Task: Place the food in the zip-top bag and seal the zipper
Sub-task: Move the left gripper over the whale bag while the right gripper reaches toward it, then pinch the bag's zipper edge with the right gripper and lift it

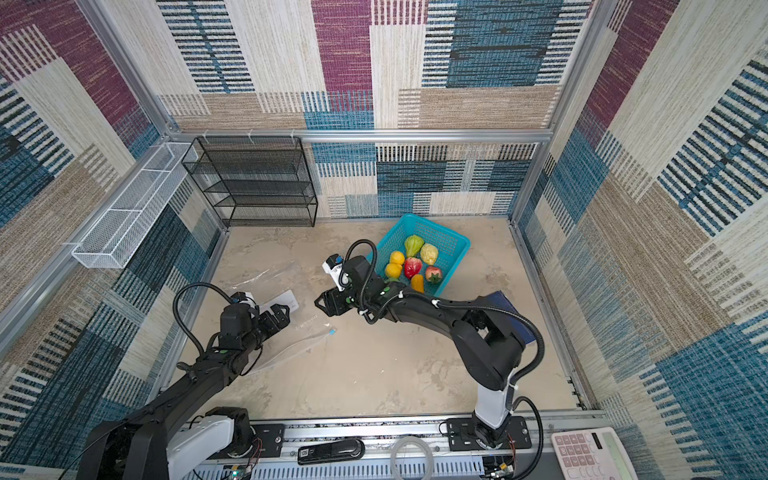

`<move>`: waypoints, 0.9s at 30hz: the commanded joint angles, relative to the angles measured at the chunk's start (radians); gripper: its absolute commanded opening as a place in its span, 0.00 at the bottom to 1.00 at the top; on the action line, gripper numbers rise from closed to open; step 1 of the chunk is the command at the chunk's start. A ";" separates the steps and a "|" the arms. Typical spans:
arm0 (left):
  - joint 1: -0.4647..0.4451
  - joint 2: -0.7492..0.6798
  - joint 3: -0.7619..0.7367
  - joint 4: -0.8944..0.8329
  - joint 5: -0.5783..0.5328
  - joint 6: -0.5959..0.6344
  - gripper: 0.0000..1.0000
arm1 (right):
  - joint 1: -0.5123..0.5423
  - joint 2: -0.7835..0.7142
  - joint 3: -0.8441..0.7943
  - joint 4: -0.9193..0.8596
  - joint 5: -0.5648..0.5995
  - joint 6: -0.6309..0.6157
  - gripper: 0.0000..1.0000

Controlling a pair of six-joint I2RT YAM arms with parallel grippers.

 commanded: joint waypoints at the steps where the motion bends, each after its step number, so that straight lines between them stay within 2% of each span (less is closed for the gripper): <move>1: 0.008 -0.011 -0.018 -0.030 -0.029 -0.033 0.99 | 0.012 0.090 0.064 -0.034 -0.011 0.012 0.66; 7: 0.008 -0.004 -0.059 -0.005 -0.025 -0.054 0.98 | 0.037 0.194 0.120 -0.065 0.061 0.013 0.63; 19: 0.007 0.009 -0.081 0.020 -0.015 -0.052 0.98 | 0.064 0.335 0.208 -0.092 0.091 0.021 0.60; 23: 0.007 0.024 -0.092 0.042 0.001 -0.060 0.98 | 0.065 0.350 0.217 -0.097 0.085 0.022 0.60; 27: 0.008 0.036 -0.096 0.049 0.008 -0.063 0.98 | 0.066 0.342 0.218 -0.117 0.178 0.004 0.67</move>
